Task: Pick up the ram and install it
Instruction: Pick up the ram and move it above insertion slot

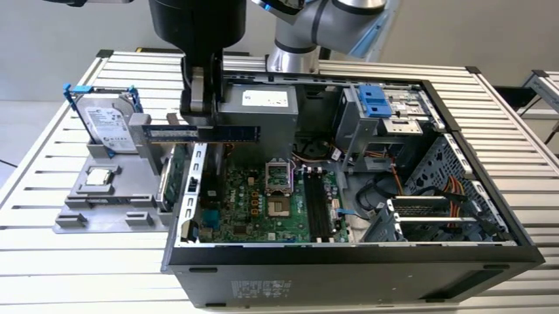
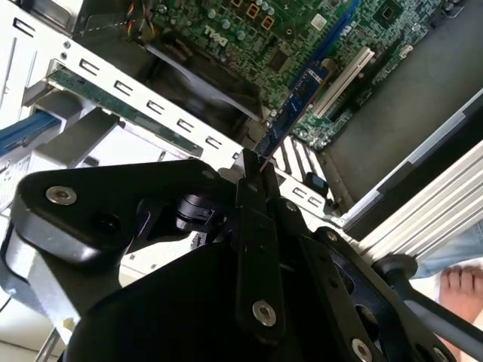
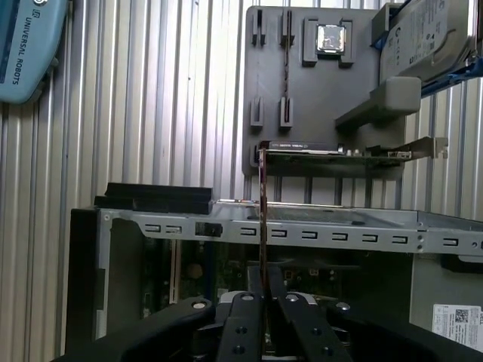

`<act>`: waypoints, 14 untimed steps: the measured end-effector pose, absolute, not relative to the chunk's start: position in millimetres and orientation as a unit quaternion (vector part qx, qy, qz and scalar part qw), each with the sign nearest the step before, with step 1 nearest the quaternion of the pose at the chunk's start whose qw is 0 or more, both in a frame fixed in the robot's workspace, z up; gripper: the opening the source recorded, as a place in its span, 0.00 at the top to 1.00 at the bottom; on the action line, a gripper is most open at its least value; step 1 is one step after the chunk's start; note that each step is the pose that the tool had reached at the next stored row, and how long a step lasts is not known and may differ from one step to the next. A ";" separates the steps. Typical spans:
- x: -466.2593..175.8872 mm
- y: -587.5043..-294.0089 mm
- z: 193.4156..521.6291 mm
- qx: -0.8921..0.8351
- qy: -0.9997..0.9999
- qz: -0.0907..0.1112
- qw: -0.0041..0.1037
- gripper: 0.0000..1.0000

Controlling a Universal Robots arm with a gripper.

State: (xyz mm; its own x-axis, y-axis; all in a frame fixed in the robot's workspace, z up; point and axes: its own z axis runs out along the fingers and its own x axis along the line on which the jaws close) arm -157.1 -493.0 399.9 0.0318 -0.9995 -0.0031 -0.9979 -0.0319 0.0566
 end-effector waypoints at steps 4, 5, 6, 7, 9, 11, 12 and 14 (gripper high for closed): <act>-152.5 -493.0 399.8 0.718 -0.695 -0.021 0.019 1.00; -151.4 -493.0 399.9 0.718 -0.695 -0.021 0.019 1.00; -150.5 -493.0 399.9 0.718 -0.695 -0.021 0.019 1.00; -149.4 -493.0 399.9 0.718 -0.695 -0.021 0.019 1.00; -147.1 -492.9 399.9 0.718 -0.695 -0.021 0.019 1.00; -144.8 -492.9 399.9 0.718 -0.695 -0.021 0.019 1.00; -143.7 -492.8 399.9 0.718 -0.695 -0.021 0.019 1.00; -141.7 -492.8 399.9 0.718 -0.695 -0.021 0.019 1.00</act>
State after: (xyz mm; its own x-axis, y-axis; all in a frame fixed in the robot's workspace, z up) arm -141.7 -492.8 399.9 0.0318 -0.9995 -0.0031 -0.9979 -0.0319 0.0566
